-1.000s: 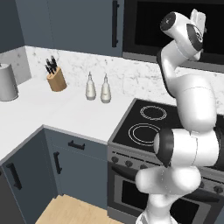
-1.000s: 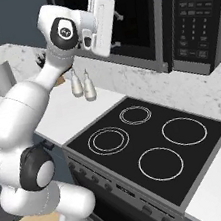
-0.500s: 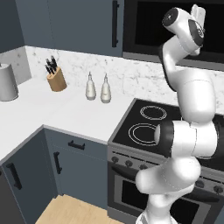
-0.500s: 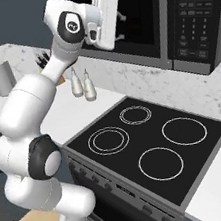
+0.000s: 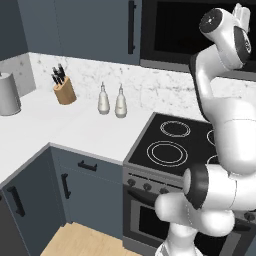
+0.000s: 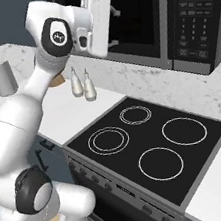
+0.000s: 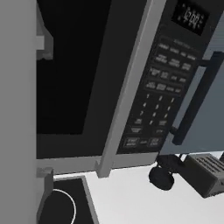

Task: Pick the potato from the sink and place it in the bowl. Then pick the bowl and place it in the microwave. Then close the microwave door and press the start button.

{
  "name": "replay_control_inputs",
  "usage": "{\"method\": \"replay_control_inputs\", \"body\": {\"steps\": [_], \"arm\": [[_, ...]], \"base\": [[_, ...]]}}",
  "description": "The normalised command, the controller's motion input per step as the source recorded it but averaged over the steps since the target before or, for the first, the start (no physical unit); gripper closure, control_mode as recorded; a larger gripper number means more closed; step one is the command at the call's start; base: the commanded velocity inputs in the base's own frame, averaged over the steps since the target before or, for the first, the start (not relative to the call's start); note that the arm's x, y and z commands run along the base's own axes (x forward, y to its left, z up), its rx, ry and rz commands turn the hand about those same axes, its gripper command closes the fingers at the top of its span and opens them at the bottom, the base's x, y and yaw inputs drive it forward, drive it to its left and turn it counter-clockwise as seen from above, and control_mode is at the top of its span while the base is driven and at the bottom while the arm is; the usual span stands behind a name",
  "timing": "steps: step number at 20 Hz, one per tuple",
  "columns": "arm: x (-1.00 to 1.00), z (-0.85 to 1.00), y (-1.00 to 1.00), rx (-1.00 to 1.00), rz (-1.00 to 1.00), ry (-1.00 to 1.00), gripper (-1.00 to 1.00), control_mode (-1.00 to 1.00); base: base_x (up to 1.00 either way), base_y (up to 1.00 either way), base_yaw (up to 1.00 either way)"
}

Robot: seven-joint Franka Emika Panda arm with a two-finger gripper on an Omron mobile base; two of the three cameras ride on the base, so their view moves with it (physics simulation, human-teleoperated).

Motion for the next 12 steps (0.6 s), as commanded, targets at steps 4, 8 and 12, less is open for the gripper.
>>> {"method": "replay_control_inputs", "body": {"steps": [4,8,12], "arm": [[-0.92,0.03,0.04,-0.23,0.11,0.41,-1.00,-1.00],[-1.00,-0.06,0.15,-0.32,0.16,0.30,1.00,-1.00],[-0.98,-0.03,0.13,-0.29,0.21,0.12,1.00,-1.00]], "base": [[0.00,0.00,0.00],[0.00,0.00,0.00],[0.00,0.00,0.00]]}}
